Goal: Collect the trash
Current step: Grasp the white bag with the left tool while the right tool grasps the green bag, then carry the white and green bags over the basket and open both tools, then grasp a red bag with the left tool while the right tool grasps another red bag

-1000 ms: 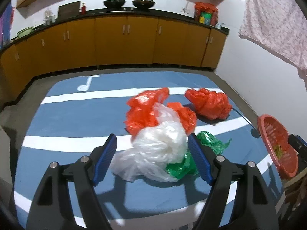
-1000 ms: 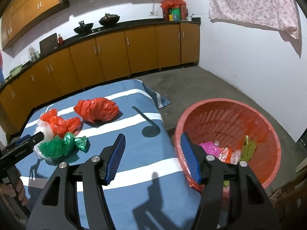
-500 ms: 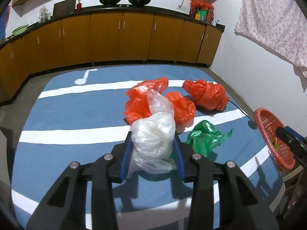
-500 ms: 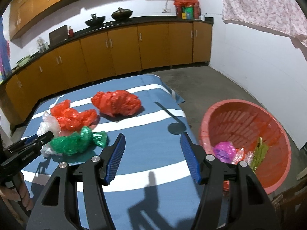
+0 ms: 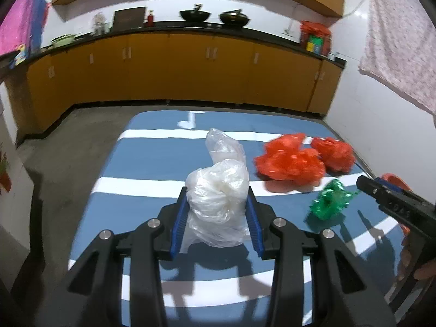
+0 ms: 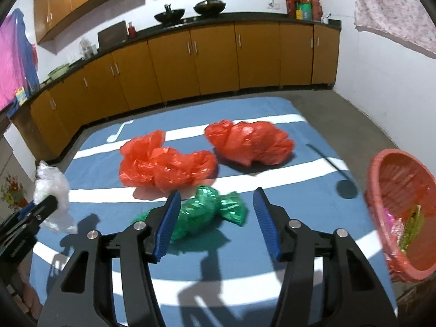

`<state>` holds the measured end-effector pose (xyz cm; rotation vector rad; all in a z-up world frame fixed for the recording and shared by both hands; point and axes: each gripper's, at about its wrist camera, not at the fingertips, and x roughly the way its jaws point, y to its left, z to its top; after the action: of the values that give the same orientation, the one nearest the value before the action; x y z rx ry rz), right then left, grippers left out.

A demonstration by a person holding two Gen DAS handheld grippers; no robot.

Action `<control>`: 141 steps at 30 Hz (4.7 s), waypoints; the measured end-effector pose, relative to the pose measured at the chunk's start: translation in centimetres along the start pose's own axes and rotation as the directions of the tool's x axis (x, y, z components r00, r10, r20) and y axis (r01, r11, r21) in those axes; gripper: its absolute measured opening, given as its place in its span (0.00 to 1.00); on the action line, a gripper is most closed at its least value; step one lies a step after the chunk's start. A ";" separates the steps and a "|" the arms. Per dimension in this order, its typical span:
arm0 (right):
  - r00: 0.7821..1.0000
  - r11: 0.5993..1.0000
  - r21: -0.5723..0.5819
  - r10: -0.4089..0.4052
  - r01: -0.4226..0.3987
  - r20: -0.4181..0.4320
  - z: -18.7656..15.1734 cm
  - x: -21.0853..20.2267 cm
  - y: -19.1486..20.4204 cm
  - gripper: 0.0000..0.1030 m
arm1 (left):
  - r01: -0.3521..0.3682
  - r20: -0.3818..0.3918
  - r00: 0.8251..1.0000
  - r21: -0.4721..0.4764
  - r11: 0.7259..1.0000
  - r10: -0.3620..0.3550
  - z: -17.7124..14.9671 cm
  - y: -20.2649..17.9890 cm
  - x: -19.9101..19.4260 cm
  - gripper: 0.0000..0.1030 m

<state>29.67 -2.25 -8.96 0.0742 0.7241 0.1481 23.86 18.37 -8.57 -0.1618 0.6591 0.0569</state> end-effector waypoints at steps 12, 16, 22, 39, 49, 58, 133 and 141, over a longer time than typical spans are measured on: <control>0.993 0.998 -0.062 -0.001 -0.006 -0.115 -2.3 2.2 0.6 0.34 | -0.012 -0.021 1.000 -0.049 0.999 0.011 -0.5 1.2 0.6 0.39; 0.994 0.996 -0.083 0.007 -0.016 -0.112 -2.8 1.3 0.2 0.25 | -0.004 -0.022 1.000 -0.042 0.999 0.003 -0.5 0.6 0.6 0.39; 0.996 0.997 -0.071 -0.004 -0.003 -0.086 -3.1 0.0 -1.4 0.18 | 0.007 -0.013 1.000 -0.028 1.000 -0.008 -0.3 -0.8 0.3 0.39; 0.994 0.995 -0.009 -0.103 0.103 0.049 -1.9 -6.1 -8.6 0.18 | 0.113 0.003 0.993 0.065 0.991 -0.114 0.3 -8.0 -0.7 0.39; 0.975 0.980 0.058 -0.195 0.190 0.106 -2.2 -9.6 -13.1 0.18 | 0.198 -0.003 0.980 0.128 0.972 -0.199 0.4 -13.6 -1.1 0.39; 0.951 0.957 0.114 -0.281 0.267 0.128 -2.8 -12.0 -17.2 0.18 | 0.290 -0.028 0.957 0.179 0.940 -0.290 0.0 -19.4 -1.0 0.39; 0.898 0.869 0.354 -0.417 0.347 0.141 -2.3 -13.1 -28.4 0.75 | 0.425 -0.103 0.905 0.257 0.868 -0.413 -1.8 -29.9 2.9 0.79; 0.912 0.898 0.300 -0.379 0.323 0.154 -1.1 -12.0 -24.8 0.75 | 0.247 0.009 0.967 0.219 0.944 -0.255 0.5 -21.4 2.3 0.85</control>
<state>22.76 -28.61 -4.88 0.2126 0.5318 -0.3062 28.19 -2.67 -6.70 -0.0336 0.5987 -0.2565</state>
